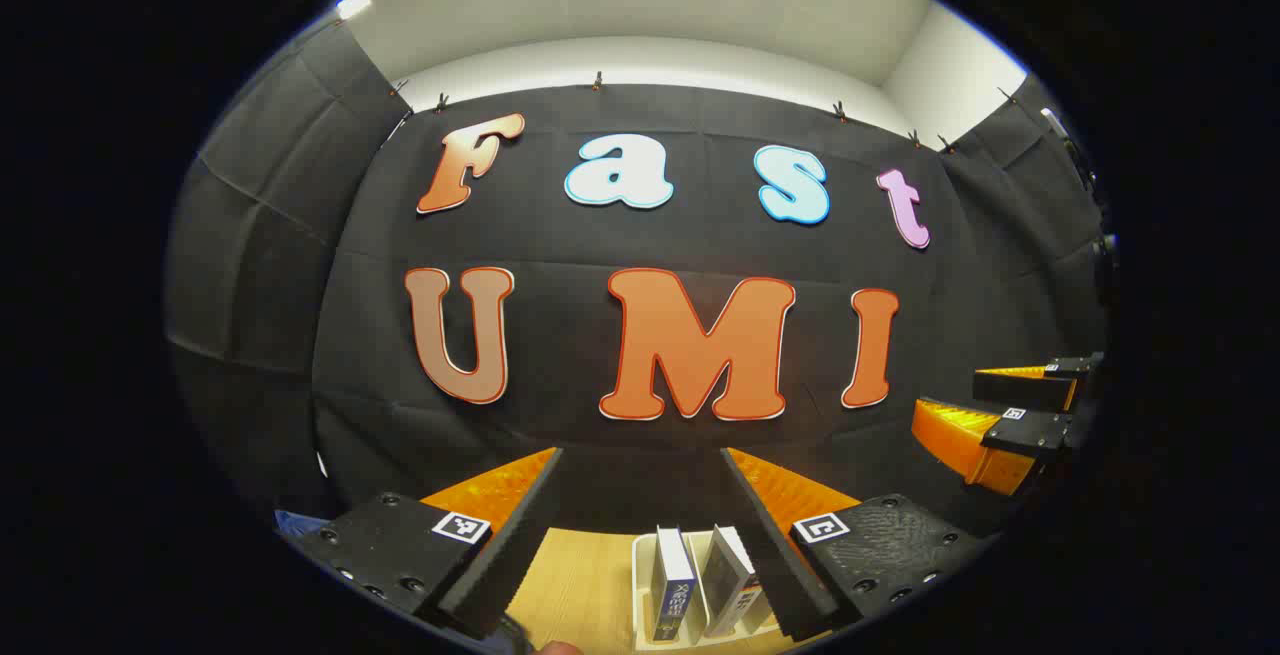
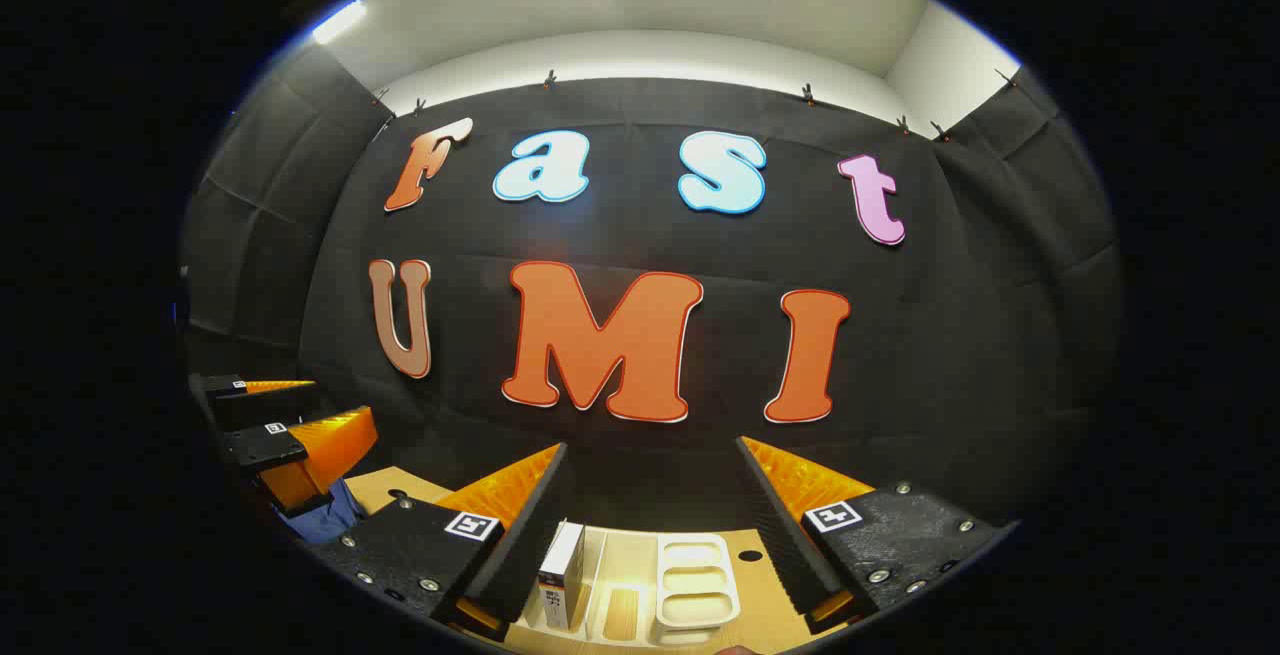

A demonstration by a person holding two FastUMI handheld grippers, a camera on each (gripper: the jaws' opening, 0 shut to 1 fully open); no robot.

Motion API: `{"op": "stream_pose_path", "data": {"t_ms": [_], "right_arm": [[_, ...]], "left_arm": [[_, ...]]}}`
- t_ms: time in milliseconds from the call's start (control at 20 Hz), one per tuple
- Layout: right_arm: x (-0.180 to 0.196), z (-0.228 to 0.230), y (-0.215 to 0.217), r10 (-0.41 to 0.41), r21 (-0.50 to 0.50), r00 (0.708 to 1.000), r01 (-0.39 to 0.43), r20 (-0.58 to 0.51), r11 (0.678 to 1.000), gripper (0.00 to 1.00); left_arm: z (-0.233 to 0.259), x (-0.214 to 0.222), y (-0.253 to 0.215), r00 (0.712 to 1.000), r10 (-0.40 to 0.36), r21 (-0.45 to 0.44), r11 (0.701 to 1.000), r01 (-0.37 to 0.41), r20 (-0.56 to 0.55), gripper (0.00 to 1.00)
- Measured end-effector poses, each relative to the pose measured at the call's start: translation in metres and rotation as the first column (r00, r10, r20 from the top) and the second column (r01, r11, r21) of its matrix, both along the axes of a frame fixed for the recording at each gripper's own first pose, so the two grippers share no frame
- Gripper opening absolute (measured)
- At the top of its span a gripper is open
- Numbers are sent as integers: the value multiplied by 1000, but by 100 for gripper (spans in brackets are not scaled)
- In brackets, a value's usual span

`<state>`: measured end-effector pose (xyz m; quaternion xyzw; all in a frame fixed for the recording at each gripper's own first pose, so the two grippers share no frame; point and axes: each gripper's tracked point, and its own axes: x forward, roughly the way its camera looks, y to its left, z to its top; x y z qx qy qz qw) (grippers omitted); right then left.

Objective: Open the schoolbag, grab two books from the bookshelf and put them into the schoolbag.

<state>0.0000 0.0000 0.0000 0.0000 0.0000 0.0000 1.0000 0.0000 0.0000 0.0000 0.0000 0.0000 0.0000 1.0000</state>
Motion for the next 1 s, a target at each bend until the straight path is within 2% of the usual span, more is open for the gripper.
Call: {"op": "stream_pose_path", "data": {"t_ms": [1000], "right_arm": [[-3,-4,8,19,-9,1000,-20,-17,1000,95]], "left_arm": [[-13,-7,-2,997,-28,55,998,32,-70,95]]}}
